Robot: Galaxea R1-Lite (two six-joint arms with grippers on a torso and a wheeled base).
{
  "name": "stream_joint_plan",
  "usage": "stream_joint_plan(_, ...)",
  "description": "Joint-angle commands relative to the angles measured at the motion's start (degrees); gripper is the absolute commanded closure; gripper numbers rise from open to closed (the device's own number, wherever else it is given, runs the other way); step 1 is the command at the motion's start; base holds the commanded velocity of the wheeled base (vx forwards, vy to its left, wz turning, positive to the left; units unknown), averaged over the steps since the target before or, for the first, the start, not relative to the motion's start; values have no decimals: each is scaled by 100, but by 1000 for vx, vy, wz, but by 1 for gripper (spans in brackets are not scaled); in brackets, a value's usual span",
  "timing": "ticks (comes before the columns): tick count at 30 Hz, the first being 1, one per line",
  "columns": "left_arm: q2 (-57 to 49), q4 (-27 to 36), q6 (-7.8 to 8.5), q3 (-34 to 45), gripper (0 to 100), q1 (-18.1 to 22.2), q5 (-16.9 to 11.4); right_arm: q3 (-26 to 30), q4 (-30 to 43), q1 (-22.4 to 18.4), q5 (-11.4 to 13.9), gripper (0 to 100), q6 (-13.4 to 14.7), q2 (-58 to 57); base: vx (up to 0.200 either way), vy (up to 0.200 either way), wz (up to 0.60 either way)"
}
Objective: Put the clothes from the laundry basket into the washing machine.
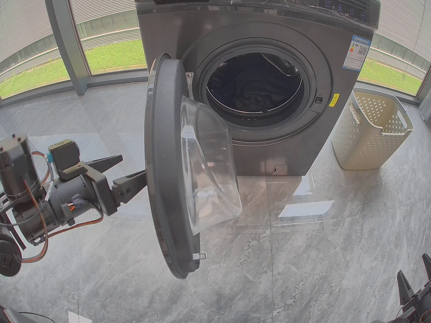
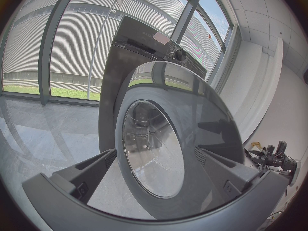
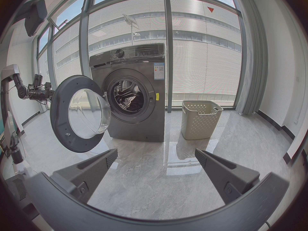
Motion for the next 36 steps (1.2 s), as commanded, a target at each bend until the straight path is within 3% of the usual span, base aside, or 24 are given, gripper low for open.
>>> stream_joint_plan(1, 595, -88, -6, -385, 0, -304, 219, 101, -1, 2, 2, 0, 0, -93, 0, 0, 0)
stream_joint_plan(6, 947, -123, -6, -710, 0, -550, 360, 101, -1, 2, 2, 0, 0, -93, 0, 0, 0)
stream_joint_plan(36, 2362, -158, -24, -2617, 0, -1086, 667, 101, -1, 2, 2, 0, 0, -93, 0, 0, 0)
